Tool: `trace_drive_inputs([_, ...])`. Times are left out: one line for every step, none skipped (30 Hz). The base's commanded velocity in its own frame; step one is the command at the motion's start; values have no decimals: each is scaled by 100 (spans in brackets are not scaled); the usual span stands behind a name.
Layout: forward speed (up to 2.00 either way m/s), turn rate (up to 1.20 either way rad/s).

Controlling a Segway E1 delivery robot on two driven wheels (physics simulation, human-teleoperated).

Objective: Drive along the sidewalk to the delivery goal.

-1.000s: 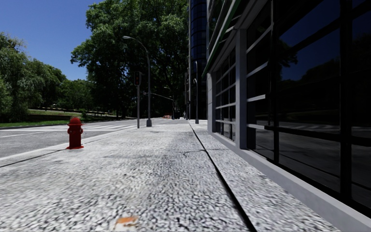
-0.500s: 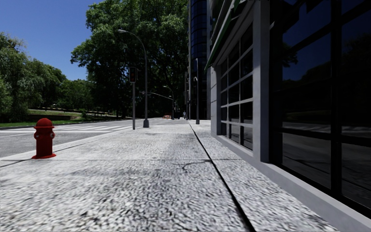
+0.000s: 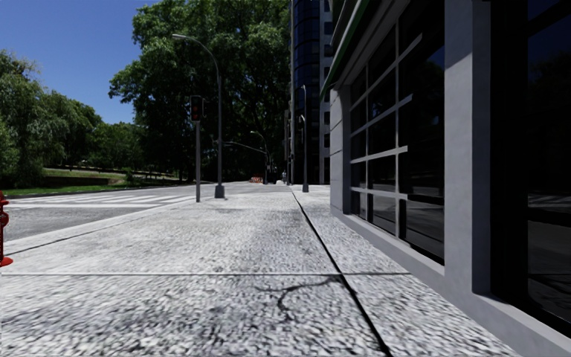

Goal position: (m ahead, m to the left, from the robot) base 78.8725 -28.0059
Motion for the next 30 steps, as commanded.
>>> trace_drive_inputs([200,0])
trace_drive_inputs([200,0])
trace_drive_inputs([200,0])
trace_drive_inputs([200,0])
trace_drive_inputs([200,0])
trace_drive_inputs([200,0])
trace_drive_inputs([200,0])
trace_drive_inputs([200,0])
trace_drive_inputs([200,0])
trace_drive_inputs([200,0])
trace_drive_inputs([200,0])
trace_drive_inputs([200,0])
trace_drive_inputs([200,0])
trace_drive_inputs([200,0])
trace_drive_inputs([200,0])
trace_drive_inputs([200,0])
trace_drive_inputs([200,0])
trace_drive_inputs([200,0])
trace_drive_inputs([200,0])
trace_drive_inputs([200,0])
trace_drive_inputs([200,0])
trace_drive_inputs([200,0])
trace_drive_inputs([200,0])
trace_drive_inputs([200,0])
trace_drive_inputs([200,0])
trace_drive_inputs([200,0])
trace_drive_inputs([200,0])
trace_drive_inputs([200,0])
trace_drive_inputs([200,0])
trace_drive_inputs([200,0])
